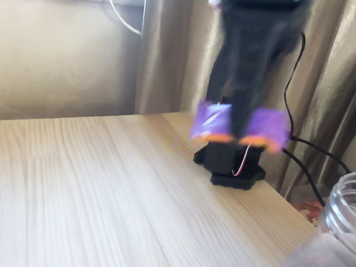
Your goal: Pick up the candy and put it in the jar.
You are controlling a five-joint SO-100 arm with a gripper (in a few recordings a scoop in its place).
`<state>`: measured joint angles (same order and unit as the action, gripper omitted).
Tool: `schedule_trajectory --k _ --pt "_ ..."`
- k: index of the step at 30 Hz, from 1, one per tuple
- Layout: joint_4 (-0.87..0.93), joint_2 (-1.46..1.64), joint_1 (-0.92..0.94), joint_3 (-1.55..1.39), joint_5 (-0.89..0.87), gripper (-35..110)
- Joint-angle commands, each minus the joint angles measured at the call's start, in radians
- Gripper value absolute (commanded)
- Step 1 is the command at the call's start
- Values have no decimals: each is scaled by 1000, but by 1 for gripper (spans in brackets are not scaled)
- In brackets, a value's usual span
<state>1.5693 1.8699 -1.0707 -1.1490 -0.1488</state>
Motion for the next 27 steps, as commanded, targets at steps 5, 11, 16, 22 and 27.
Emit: schedule_trajectory --k 5,11,16,22,27 --pt "-23 84 -252 41 -87 0" --pt "-132 130 -356 -97 -106 0" --pt "-210 169 -393 -216 -98 0" --pt "-299 156 -387 -284 -77 0" --pt "-348 155 -368 -333 -83 0"
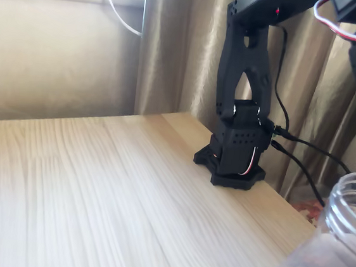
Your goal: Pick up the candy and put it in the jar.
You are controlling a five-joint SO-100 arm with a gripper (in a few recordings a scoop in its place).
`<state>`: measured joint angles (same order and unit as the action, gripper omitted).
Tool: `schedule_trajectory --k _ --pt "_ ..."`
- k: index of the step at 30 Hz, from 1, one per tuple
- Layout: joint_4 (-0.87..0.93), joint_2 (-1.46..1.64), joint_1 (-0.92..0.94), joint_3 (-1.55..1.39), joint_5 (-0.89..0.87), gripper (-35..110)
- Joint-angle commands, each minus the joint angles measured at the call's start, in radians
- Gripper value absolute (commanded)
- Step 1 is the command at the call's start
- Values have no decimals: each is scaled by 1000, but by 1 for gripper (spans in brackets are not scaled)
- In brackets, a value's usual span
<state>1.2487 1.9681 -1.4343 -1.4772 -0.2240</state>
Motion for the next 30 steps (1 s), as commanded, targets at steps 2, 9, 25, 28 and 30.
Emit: schedule_trajectory --k 2,9,25,28,30 --pt "-41 64 5 -18 -9 0" --pt "-61 72 51 -80 -38 5" --pt "-58 166 144 -160 -110 0" --pt "-14 147 249 -75 -107 0" --pt "20 123 342 -5 -83 0"
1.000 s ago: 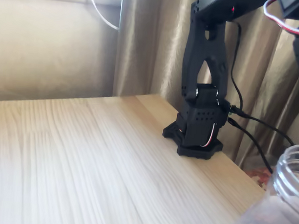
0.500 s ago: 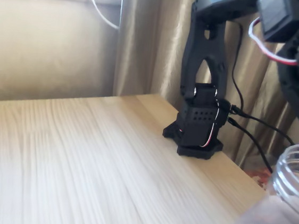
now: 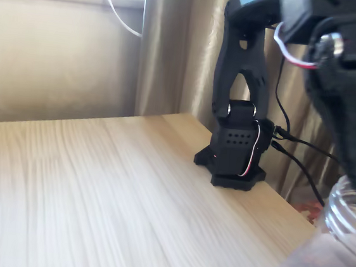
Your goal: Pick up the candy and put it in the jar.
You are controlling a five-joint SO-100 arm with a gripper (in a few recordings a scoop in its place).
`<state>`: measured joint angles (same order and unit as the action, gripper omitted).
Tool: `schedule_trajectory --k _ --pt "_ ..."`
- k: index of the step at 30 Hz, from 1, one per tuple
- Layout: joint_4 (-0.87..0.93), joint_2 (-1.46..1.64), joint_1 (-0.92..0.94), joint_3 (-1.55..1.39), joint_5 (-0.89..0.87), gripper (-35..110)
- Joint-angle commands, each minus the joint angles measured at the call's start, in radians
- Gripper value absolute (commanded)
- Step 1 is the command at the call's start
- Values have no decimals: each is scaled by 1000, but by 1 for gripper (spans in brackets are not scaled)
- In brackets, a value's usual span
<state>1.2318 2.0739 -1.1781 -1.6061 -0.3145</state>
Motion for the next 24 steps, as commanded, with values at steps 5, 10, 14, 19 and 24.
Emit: schedule_trajectory --k 5,10,14,19,24 --pt "110 -6 328 181 66 0" --pt "54 55 615 0 97 0" --pt "61 66 818 -117 114 0" --pt "-60 284 969 -446 137 0" --pt "-152 472 1074 -719 144 0"
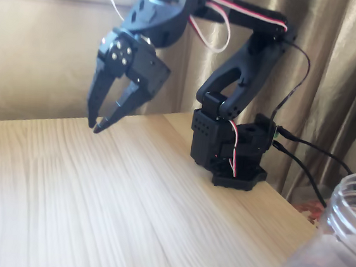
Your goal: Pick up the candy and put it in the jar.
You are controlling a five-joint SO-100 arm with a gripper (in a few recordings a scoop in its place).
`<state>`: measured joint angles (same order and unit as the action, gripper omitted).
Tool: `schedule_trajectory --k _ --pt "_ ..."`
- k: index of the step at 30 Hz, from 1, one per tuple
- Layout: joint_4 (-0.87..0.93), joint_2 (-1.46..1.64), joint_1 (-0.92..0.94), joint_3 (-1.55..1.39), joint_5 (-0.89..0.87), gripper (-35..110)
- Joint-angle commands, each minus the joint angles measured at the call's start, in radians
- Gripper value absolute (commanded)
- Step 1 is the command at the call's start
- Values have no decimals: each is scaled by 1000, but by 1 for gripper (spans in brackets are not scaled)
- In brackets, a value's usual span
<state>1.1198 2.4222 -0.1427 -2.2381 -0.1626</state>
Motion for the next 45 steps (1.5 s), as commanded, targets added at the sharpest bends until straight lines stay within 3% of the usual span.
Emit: schedule_trajectory --k 1,10,18,45 --pt "-60 156 54 -137 0 0" --pt "-161 462 103 -531 109 0" --pt "5 933 26 -790 114 0" --pt "-26 940 80 -850 69 5"
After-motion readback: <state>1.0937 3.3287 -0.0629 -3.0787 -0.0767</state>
